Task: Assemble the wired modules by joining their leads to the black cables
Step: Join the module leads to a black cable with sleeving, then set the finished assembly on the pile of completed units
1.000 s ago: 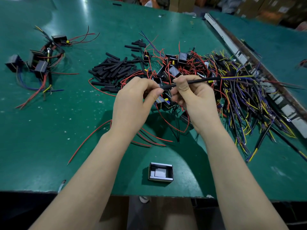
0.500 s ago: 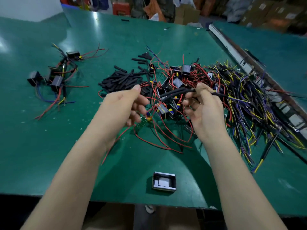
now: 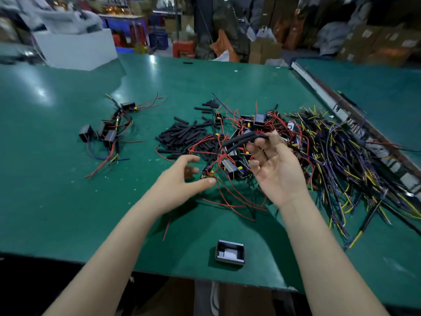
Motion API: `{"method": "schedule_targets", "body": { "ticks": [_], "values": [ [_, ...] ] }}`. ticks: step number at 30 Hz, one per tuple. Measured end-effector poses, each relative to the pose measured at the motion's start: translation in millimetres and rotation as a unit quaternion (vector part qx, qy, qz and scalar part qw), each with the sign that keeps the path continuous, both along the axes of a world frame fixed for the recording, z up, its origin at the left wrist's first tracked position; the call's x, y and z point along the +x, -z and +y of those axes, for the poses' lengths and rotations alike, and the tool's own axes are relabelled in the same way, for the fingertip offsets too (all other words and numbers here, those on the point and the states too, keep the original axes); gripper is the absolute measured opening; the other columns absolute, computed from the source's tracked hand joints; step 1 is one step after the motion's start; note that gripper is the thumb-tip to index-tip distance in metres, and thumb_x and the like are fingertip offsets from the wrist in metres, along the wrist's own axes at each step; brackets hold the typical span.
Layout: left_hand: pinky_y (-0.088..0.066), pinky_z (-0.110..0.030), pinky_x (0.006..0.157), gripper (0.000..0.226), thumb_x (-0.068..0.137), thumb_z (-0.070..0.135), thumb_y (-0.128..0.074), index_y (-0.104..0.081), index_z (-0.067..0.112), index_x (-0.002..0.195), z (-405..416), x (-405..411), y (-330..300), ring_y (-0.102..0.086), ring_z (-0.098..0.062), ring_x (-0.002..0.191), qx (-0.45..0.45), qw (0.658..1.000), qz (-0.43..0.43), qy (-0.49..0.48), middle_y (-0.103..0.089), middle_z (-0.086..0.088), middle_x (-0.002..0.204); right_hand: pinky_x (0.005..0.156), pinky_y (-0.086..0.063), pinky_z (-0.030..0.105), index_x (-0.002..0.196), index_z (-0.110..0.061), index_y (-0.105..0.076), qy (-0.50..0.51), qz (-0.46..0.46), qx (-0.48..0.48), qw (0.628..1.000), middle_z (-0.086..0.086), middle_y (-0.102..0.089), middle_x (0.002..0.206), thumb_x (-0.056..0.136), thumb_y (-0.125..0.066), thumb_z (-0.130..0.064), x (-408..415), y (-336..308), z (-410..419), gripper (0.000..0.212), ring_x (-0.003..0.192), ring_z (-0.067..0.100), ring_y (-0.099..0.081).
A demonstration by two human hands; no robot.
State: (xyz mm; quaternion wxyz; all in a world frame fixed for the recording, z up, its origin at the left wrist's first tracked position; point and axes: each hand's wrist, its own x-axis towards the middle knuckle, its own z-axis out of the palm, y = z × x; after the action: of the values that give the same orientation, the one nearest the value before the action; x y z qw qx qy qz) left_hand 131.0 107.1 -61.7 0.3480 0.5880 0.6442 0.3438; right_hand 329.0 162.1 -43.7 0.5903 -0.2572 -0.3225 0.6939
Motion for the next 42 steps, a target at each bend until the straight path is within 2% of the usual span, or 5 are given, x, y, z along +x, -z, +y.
{"method": "schedule_targets", "body": {
  "ticks": [13,22,28,31,42],
  "values": [
    [-0.049,-0.023,0.077,0.017,0.096,0.029,-0.051,-0.061,0.017,0.088,8.4,-12.9,-11.5,-0.067,-0.008,0.090,0.009,0.979,-0.196,0.057,-0.073,-0.005,0.098,0.052,-0.050,0.016,0.082,-0.018,-0.066,0.004,-0.024,0.029,0.999,-0.001,-0.075,0.082,0.092,-0.055,-0.027,-6.1,-19.3,3.4,0.018,0.080,0.012,-0.072],
    [-0.057,-0.025,0.062,0.055,0.063,0.055,-0.063,-0.049,0.018,0.101,23.0,-24.5,-26.5,-0.072,-0.019,0.074,-0.056,0.858,-0.510,0.032,-0.069,-0.001,0.074,0.051,-0.051,0.016,0.091,-0.012,-0.058,0.048,-0.053,0.007,0.997,0.003,-0.076,0.086,0.099,-0.053,-0.024,-24.8,-48.8,16.2,0.015,0.078,0.013,-0.072],
    [-0.050,-0.020,0.055,0.011,0.080,0.015,-0.065,-0.054,0.014,0.079,33.2,-37.7,-25.5,-0.068,-0.011,0.060,-0.116,0.781,-0.610,-0.073,-0.068,-0.004,0.069,0.050,-0.050,0.020,0.098,-0.021,-0.048,0.063,-0.163,0.071,0.982,0.003,-0.072,0.095,0.101,-0.047,-0.015,-62.7,-38.6,10.5,0.007,0.073,0.013,-0.070],
    [-0.051,-0.020,0.054,0.024,0.091,-0.004,-0.050,-0.046,0.019,0.084,36.7,-51.2,-24.1,-0.068,-0.015,0.057,-0.098,0.753,-0.641,-0.117,-0.069,-0.011,0.074,0.048,-0.049,0.019,0.107,-0.016,-0.048,0.054,-0.219,0.113,0.968,0.004,-0.069,0.098,0.100,-0.048,-0.010,-78.2,-28.6,6.3,0.010,0.074,0.013,-0.068],
    [-0.041,-0.010,0.037,0.008,0.094,0.001,-0.051,-0.058,0.001,0.093,38.0,-97.6,-32.3,-0.064,-0.006,0.053,-0.076,0.883,-0.452,-0.100,-0.066,-0.008,0.078,0.038,-0.035,0.012,0.085,-0.019,-0.052,0.098,-0.181,-0.079,0.975,-0.005,-0.065,0.076,0.103,-0.043,-0.018,-123.6,-30.6,55.8,0.019,0.048,0.003,-0.056]
  ]
}}
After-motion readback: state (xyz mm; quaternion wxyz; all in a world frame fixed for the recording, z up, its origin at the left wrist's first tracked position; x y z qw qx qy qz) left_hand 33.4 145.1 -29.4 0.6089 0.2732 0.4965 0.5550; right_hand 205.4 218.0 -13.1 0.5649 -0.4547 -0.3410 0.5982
